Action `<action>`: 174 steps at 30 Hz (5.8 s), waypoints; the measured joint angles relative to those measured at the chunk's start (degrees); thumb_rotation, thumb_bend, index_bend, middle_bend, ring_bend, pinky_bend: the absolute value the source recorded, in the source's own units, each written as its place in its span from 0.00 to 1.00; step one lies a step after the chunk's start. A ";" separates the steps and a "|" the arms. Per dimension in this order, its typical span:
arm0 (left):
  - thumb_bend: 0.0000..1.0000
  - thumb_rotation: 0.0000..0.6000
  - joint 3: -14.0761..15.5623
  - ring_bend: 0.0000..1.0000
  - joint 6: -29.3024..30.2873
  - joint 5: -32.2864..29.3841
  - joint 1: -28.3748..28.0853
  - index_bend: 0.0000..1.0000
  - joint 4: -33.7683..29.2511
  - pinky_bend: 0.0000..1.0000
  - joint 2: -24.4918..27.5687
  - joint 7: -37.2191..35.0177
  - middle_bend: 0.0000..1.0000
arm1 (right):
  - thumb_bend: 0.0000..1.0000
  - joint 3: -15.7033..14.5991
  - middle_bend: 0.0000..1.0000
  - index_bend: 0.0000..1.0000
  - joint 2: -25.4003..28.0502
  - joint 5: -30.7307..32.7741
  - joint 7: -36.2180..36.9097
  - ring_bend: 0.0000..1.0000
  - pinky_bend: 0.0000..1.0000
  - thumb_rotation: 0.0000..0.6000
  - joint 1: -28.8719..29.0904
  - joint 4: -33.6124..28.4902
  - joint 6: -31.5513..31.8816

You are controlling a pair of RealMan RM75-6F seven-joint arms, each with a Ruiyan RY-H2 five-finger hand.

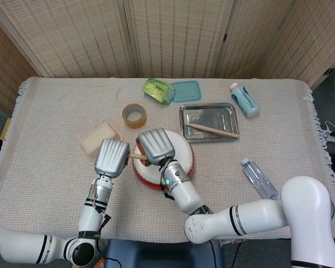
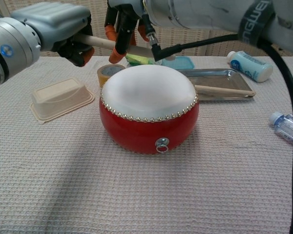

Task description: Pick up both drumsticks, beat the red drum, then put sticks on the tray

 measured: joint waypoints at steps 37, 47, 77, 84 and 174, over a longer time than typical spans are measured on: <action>0.49 1.00 1.10 0.26 -1.15 2.12 0.22 0.25 1.86 0.48 -0.07 -0.38 0.29 | 0.18 0.24 0.80 0.86 -1.04 0.66 -3.57 0.67 0.80 1.00 0.15 0.31 1.95; 0.46 1.00 1.20 0.09 -1.54 2.76 0.38 0.12 2.45 0.29 0.17 -0.74 0.15 | 0.18 0.06 0.81 0.87 -1.21 0.82 -4.40 0.68 0.80 1.00 0.01 0.77 1.85; 0.44 1.00 1.13 0.00 -3.65 1.98 3.52 0.00 3.39 0.20 5.78 -6.53 0.05 | 0.18 -3.69 0.82 0.89 8.31 -2.10 -5.09 0.70 0.80 1.00 -5.06 -8.28 1.29; 0.45 1.00 1.39 0.03 -4.36 1.43 5.37 0.03 4.37 0.22 7.79 -9.90 0.08 | 0.18 -6.20 0.82 0.89 16.80 -6.22 -2.25 0.70 0.80 1.00 -10.20 -14.23 1.17; 0.44 1.00 4.65 0.23 -6.69 15.49 21.38 0.17 5.14 0.44 16.99 -30.60 0.30 | 0.18 -7.90 0.48 0.36 -11.36 -22.78 9.77 0.29 0.55 1.00 -19.07 62.44 -32.91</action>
